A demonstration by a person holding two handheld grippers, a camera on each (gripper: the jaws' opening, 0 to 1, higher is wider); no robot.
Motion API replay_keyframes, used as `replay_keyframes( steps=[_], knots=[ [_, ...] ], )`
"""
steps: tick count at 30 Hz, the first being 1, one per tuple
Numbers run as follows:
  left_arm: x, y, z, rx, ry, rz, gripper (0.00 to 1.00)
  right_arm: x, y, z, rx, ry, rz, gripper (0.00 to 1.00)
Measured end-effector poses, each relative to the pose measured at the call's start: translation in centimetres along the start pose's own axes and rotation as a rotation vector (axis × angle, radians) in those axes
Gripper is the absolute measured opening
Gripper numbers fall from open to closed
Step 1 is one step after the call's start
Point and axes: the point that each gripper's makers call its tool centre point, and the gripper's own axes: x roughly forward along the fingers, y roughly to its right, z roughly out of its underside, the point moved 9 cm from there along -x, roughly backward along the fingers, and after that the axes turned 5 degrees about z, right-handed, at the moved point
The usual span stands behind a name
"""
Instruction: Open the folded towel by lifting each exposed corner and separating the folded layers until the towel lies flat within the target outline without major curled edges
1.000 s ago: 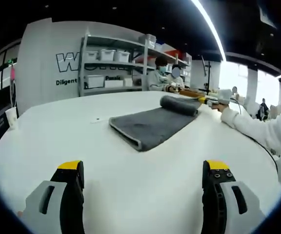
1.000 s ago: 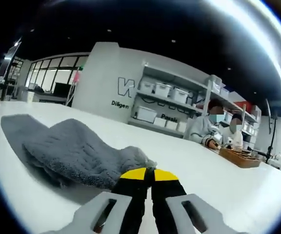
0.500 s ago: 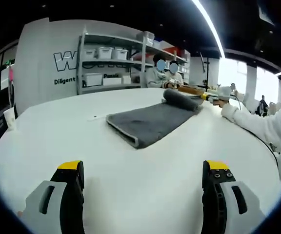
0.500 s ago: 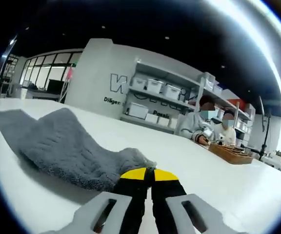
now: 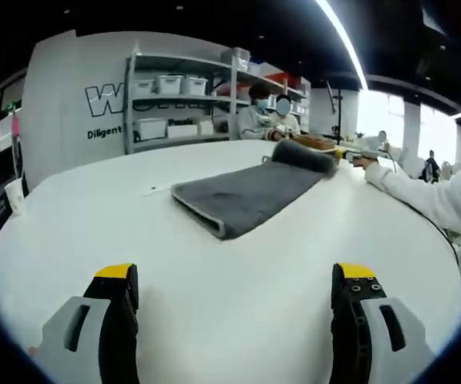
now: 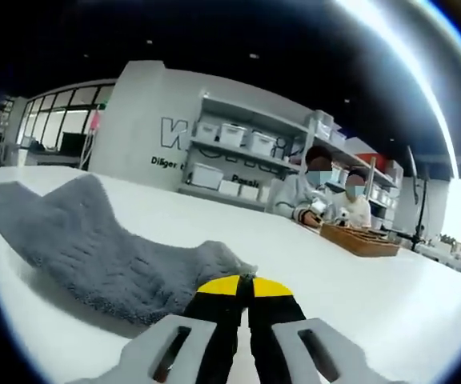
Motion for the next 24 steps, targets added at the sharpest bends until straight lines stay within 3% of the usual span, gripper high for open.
replay_keyframes(
  steps=[11, 19, 24],
  knots=[
    [0.2, 0.8, 0.0, 0.016, 0.002, 0.015, 0.98, 0.9, 2.0, 0.6, -0.041, 0.001, 0.007, 0.00],
    [-0.1, 1.4, 0.1, 0.039, 0.012, 0.014, 0.97, 2.0, 4.3, 1.4, 0.046, 0.006, 0.001, 0.00],
    [-0.2, 1.3, 0.3, 0.135, 0.014, -0.009, 0.97, 2.6, 5.4, 1.7, 0.061, 0.006, 0.020, 0.00]
  ],
)
